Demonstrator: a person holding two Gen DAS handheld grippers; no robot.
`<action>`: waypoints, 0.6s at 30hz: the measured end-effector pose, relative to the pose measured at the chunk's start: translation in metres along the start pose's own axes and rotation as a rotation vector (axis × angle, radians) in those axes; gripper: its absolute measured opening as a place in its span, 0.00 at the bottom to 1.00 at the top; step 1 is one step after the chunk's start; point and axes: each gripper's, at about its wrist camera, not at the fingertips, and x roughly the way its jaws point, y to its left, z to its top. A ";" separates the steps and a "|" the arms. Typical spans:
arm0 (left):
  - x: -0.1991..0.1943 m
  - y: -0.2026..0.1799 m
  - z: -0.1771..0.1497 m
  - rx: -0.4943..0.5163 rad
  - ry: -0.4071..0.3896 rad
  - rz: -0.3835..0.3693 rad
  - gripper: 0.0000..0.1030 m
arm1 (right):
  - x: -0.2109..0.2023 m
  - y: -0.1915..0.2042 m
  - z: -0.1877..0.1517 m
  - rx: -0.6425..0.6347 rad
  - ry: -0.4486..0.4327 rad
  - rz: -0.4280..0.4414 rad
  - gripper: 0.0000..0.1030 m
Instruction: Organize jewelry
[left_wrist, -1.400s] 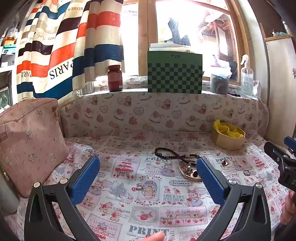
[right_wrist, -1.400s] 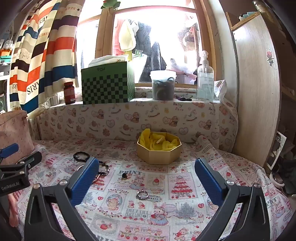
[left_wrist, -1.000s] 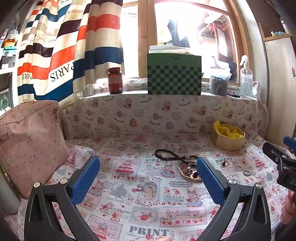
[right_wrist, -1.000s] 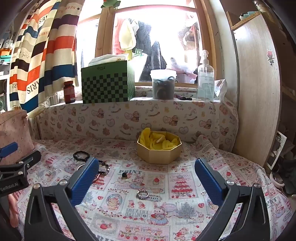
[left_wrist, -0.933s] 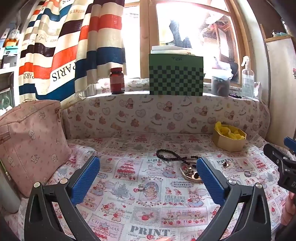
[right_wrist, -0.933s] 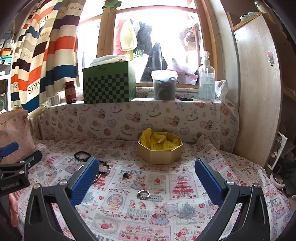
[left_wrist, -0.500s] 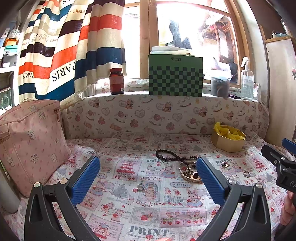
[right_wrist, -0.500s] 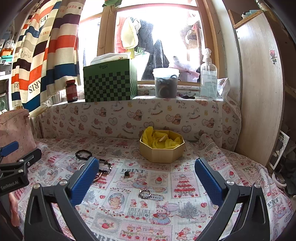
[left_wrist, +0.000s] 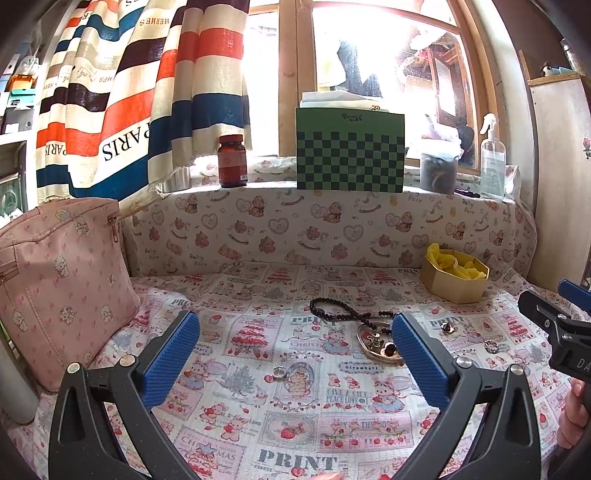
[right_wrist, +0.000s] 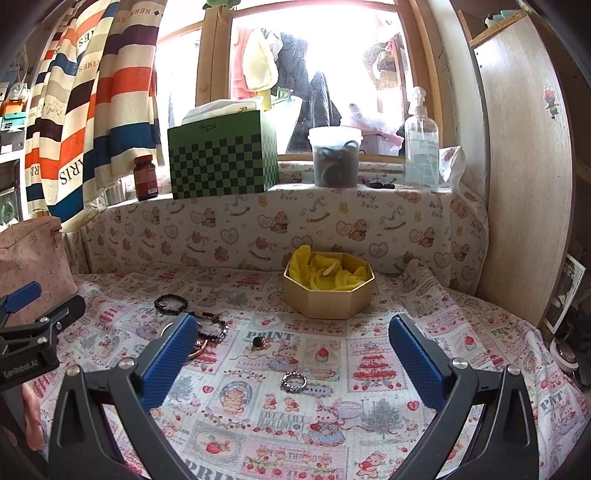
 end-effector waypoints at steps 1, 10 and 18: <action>0.000 -0.001 0.000 0.002 -0.002 0.002 1.00 | 0.000 0.000 0.000 0.001 0.000 0.001 1.00; -0.007 0.002 -0.001 -0.004 -0.025 0.005 1.00 | -0.001 0.001 0.000 -0.010 -0.001 0.002 1.00; -0.006 0.003 -0.001 -0.004 -0.020 0.006 1.00 | -0.001 0.002 0.001 -0.008 0.007 0.028 1.00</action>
